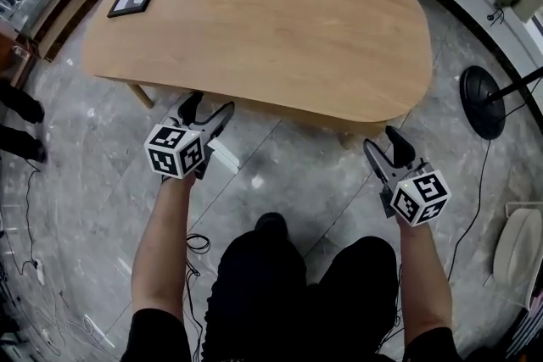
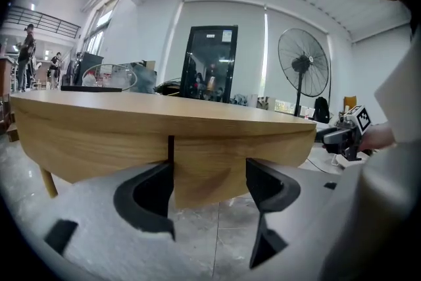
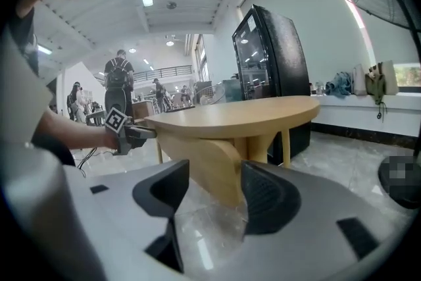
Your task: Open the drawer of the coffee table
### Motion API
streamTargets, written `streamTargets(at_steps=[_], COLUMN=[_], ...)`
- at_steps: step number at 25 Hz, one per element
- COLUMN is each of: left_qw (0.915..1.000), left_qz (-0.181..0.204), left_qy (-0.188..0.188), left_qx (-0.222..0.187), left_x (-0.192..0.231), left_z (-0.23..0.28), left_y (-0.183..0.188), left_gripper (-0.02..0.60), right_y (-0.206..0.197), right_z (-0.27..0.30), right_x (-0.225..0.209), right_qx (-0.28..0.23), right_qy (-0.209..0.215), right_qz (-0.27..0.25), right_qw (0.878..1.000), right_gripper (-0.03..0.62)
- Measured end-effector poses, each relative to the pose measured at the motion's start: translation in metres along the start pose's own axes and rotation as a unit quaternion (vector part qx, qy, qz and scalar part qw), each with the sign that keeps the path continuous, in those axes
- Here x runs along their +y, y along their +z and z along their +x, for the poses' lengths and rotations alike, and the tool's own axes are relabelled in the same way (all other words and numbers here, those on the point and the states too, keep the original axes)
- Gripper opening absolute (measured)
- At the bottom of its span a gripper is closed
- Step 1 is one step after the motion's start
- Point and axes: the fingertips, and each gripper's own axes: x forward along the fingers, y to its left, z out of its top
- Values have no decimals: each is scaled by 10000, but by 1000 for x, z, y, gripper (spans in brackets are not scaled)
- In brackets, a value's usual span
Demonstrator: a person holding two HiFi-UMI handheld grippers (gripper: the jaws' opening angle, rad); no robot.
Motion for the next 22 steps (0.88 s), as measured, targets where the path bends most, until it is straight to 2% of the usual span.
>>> streamTargets(at_steps=[4, 8, 13, 22], left_qw=[10000, 9999, 9999, 9999], left_qz=[-47, -105, -99, 26], left_qy=[37, 38, -15, 33], left_qx=[41, 35, 81, 150], left_x=[-2, -7, -8, -20], left_z=[0, 1, -2, -29], left_y=[2, 5, 5, -10], left_gripper=[330, 340, 347, 345], right_y=[3, 3, 4, -7], right_z=[3, 6, 5, -17], right_x=[-4, -9, -10, 5], right_qx=[-35, -10, -64, -41], right_qy=[-16, -88, -199, -85], right_qz=[-3, -33, -187, -290], right_qw=[10000, 10000, 9996, 9995], right_gripper=[242, 238, 178, 143])
